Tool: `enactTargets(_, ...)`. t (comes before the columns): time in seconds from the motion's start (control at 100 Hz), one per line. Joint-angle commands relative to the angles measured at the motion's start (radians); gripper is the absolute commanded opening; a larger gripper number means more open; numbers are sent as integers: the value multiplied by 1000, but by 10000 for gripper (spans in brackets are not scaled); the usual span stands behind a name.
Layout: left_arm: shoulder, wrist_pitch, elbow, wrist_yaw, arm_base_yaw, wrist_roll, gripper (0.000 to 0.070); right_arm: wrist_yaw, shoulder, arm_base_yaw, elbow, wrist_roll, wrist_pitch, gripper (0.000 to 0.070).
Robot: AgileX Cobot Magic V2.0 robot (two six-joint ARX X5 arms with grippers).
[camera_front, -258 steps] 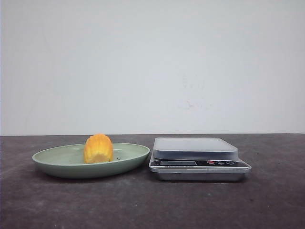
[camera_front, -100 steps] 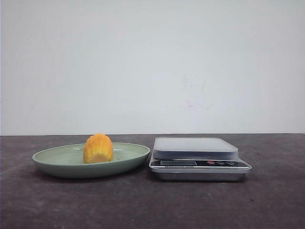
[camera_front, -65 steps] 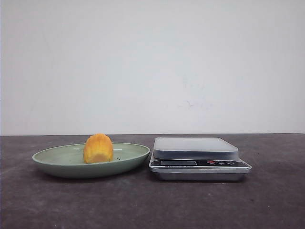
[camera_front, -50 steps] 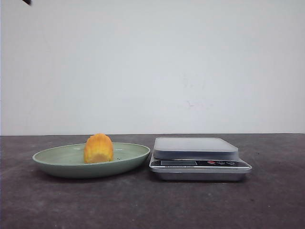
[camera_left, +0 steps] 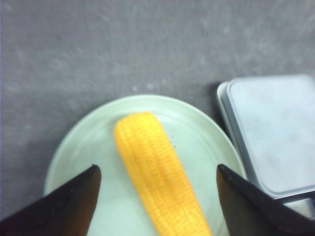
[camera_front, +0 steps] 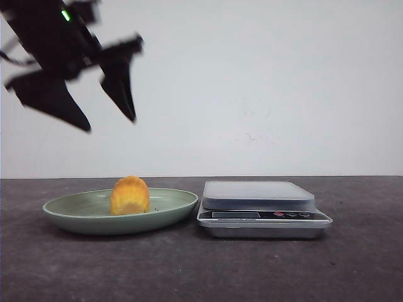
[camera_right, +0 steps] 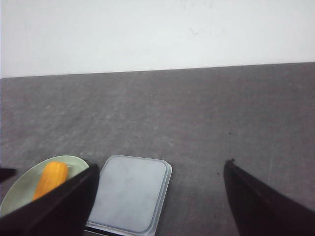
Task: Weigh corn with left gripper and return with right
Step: 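Lower the left gripper onto the yellow corn cob and close it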
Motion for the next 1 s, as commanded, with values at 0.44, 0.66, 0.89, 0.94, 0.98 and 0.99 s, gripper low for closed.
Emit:
enactTargets(0.44, 250, 97, 21, -10, -30, -74, 434, 0, 8, 4, 18, -31, -7, 510)
enactTargets(0.66, 286, 95, 21, -11, -35, -77, 392, 0, 8, 4, 18, -30, -7, 509)
enactTargets(0.89, 288, 95, 21, -11, -41, -68, 4, 0, 8, 4, 18, -30, -8, 508)
enactTargets(0.94, 283, 93, 21, -11, -41, -68, 4, 0, 8, 4, 18, -30, -8, 508)
enactTargets(0.98, 276, 91, 21, -11, -41, -68, 4, 0, 8, 4, 18, -30, -8, 508)
enactTargets(0.99, 274, 90, 21, -11, -41, -68, 4, 0, 7, 4, 18, -30, -8, 508)
